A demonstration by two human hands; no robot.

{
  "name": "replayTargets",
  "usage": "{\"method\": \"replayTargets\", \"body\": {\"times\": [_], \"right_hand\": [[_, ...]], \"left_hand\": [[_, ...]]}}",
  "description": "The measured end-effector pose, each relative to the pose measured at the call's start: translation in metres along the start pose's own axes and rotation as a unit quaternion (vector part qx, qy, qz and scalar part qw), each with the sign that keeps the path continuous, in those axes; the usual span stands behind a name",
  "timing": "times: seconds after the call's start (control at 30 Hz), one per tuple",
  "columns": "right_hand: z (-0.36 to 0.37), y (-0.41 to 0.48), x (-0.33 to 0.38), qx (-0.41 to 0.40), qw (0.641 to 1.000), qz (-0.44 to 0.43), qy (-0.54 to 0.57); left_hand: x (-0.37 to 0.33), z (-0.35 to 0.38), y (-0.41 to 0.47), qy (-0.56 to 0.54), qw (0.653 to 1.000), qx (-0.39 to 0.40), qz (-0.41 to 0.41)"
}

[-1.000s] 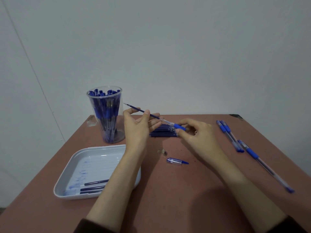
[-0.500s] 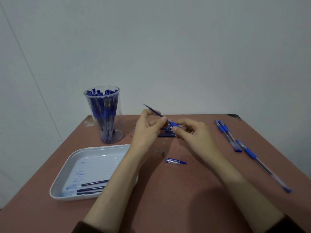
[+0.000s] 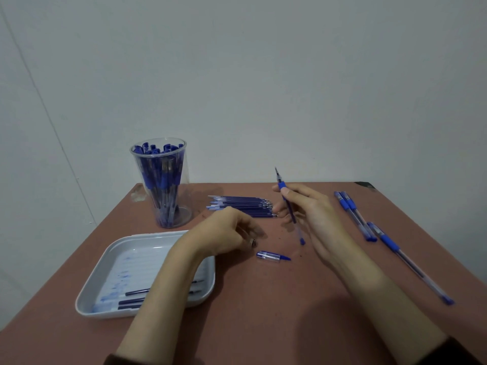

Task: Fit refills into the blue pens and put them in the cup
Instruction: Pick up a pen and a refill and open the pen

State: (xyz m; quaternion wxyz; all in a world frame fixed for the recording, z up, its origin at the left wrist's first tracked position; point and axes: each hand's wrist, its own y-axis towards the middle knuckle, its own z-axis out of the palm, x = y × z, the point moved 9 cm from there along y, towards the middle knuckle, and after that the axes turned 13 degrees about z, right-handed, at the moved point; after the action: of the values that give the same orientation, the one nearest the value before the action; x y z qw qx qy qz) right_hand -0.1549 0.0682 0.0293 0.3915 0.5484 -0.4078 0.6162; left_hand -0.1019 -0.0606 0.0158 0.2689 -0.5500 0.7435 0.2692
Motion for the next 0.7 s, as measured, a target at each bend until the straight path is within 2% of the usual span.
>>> {"method": "replayTargets", "body": {"times": [0.13, 0.23, 0.3, 0.37, 0.4, 0.5, 0.7], "right_hand": [[0.001, 0.0, 0.0, 0.003, 1.0, 0.0, 0.003], [0.002, 0.001, 0.0, 0.003, 1.0, -0.005, -0.01], [0.002, 0.0, 0.001, 0.004, 1.0, -0.011, -0.022], [0.003, 0.0, 0.001, 0.006, 0.999, -0.016, -0.036], [0.004, 0.0, 0.0, 0.007, 0.999, -0.017, -0.044], [0.007, 0.0, 0.0, 0.014, 0.998, -0.023, -0.062], [0.009, 0.0, 0.0, 0.025, 0.994, -0.035, -0.098]], "left_hand": [[0.004, 0.003, 0.002, 0.039, 0.999, 0.0, 0.0], [0.001, -0.008, 0.004, 0.056, 0.996, -0.064, 0.012], [-0.003, -0.025, 0.003, -0.017, 0.983, -0.183, 0.02], [0.0, -0.041, -0.004, -0.161, 0.941, -0.297, 0.027], [0.002, -0.045, -0.007, -0.232, 0.915, -0.328, 0.029], [0.006, -0.046, -0.01, -0.368, 0.859, -0.355, 0.033], [0.001, -0.042, -0.008, -0.421, 0.836, -0.348, 0.041]]}}
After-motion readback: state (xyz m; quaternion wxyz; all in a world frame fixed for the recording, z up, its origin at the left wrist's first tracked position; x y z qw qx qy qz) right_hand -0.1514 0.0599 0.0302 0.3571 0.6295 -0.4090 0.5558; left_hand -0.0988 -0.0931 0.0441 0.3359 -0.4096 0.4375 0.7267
